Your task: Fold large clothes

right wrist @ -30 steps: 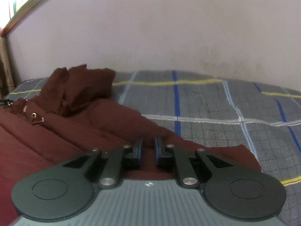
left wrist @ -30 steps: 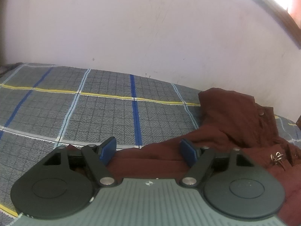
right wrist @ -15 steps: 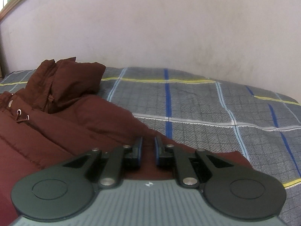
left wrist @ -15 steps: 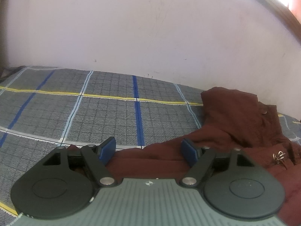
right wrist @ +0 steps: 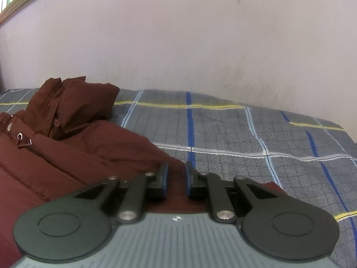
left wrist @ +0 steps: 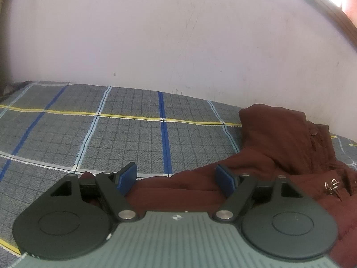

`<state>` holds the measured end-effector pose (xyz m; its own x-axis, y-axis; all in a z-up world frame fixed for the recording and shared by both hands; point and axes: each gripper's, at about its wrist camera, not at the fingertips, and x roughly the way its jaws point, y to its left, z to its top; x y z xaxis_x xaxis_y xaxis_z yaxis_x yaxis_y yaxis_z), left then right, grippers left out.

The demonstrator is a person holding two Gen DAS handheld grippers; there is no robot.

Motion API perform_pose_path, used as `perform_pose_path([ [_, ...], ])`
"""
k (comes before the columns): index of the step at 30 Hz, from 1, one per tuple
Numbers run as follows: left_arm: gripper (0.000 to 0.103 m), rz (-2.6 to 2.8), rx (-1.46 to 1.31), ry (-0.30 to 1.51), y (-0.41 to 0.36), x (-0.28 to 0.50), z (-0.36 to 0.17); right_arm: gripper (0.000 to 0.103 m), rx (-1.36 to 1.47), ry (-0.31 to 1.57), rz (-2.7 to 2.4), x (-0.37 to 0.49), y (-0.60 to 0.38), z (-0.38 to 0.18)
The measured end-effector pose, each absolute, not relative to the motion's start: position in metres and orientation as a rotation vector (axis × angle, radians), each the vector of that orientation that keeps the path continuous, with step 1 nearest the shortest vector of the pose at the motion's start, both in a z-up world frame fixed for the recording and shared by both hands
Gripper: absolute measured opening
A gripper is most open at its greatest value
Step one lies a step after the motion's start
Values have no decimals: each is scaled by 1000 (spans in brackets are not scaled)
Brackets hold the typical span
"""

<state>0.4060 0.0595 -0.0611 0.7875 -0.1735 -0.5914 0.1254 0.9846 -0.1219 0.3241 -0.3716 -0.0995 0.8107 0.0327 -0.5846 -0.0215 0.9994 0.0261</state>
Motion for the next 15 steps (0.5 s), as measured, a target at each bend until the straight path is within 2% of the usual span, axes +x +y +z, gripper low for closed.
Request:
perform_pose_path([
  [12,81,-152,-57,645,59,403,-60,16,21,667,34,329,-372,-98],
  [14,83,-166,-57,664,60,406,-60,22,-31,641,-25,322,-365,-88],
  [15,83,-177,-54,677,60,408,-59,30,-48,590,-48,312,-361,-77],
])
